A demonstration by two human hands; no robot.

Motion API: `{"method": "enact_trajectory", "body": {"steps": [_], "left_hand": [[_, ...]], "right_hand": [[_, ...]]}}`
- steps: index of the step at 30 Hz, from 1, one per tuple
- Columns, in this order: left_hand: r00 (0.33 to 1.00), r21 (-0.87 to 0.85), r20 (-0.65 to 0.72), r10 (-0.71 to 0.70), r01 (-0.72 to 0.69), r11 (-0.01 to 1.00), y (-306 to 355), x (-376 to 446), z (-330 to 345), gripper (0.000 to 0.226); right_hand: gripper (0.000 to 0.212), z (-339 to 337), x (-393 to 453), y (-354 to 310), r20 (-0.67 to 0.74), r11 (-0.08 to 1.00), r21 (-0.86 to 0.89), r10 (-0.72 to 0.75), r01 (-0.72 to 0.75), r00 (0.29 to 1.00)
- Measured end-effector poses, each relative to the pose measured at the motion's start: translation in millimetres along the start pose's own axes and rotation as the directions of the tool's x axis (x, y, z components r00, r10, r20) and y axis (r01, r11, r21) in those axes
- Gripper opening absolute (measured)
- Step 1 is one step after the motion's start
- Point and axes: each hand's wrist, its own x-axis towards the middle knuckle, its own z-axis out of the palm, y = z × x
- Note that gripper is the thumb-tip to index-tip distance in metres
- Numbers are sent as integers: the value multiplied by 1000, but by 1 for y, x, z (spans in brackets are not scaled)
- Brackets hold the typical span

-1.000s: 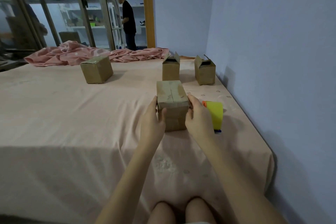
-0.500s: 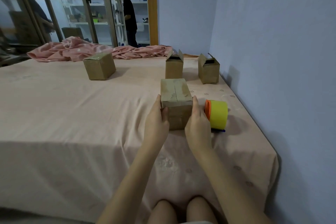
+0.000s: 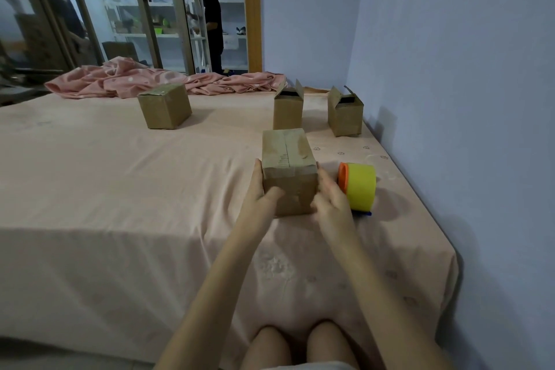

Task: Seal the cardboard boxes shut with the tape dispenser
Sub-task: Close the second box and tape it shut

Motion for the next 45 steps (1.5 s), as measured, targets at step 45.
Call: {"method": "enact_trajectory", "body": {"steps": [45], "left_hand": [[963, -173, -266, 41, -89, 981, -7, -1, -15, 23]], "right_hand": [[11, -13, 14, -8, -268, 985, -115, -157, 130, 951]]}}
